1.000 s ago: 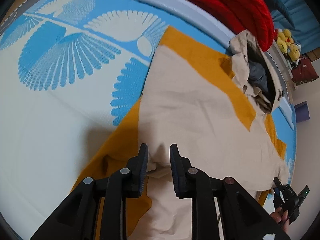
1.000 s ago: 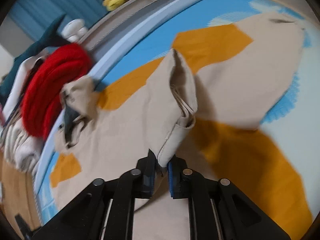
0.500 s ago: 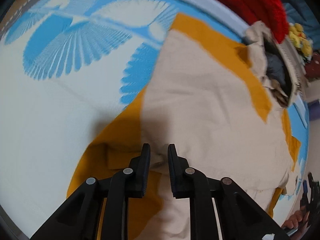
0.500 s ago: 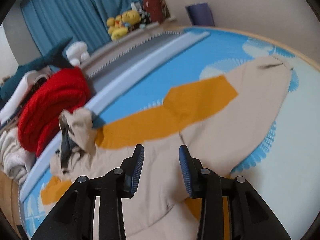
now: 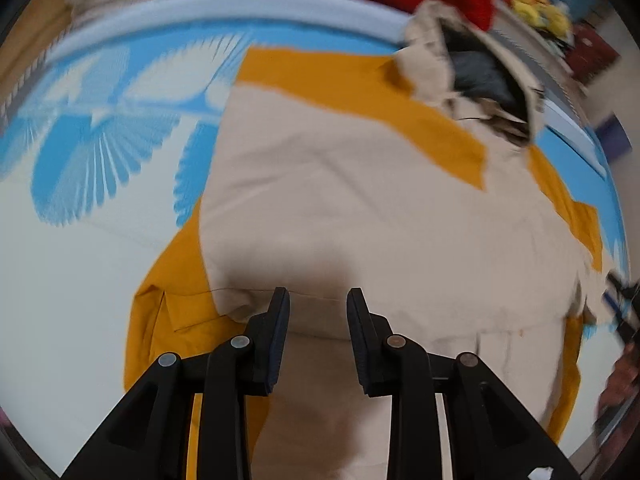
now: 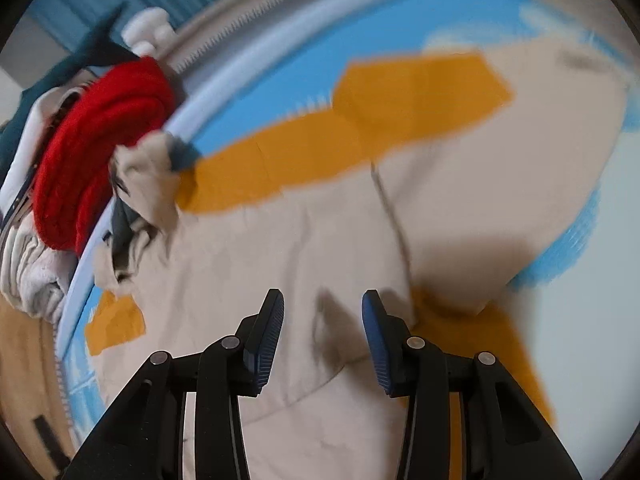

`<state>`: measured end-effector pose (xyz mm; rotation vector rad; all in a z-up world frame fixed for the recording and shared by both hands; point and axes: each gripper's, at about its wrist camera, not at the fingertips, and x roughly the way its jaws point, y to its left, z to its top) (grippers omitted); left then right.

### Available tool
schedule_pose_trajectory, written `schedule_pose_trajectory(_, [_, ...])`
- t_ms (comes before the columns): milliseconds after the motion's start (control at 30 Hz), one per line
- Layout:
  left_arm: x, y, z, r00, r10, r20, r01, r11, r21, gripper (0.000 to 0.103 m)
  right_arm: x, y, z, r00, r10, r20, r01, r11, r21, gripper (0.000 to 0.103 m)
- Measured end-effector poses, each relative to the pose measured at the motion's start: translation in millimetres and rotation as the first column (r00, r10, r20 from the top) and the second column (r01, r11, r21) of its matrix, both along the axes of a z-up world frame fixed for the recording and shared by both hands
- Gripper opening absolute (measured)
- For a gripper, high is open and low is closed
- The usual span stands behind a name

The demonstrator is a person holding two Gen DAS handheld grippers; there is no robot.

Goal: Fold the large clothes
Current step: 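Move the right tool to the other beige sleeve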

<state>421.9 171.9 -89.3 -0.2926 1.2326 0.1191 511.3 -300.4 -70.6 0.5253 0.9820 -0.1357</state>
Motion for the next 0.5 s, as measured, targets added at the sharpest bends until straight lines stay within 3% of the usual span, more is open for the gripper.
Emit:
schedule_pose_trajectory(200, [-29,-39,34,0.991,-0.091,0.103,0.085,0.994,0.069,0.029,-22,-4,55,0.987,0.03,0.157,-0.016,0.996,-0.09,0.042])
schedule_pose_trajectory(433, [-45,-78,44,0.975,-0.168,0.144,0.158,0.984,0.077,0.03,-55,-47,84,0.97,0.065,0.232,-0.033,0.99,-0.14,0.04])
schedule_pose_trajectory(500, [-48,-87,42,0.974,-0.179,0.139,0.17,0.983,0.073,0.03,-63,-74,86,0.966,0.042,0.254,-0.004,0.989,-0.148,0.013])
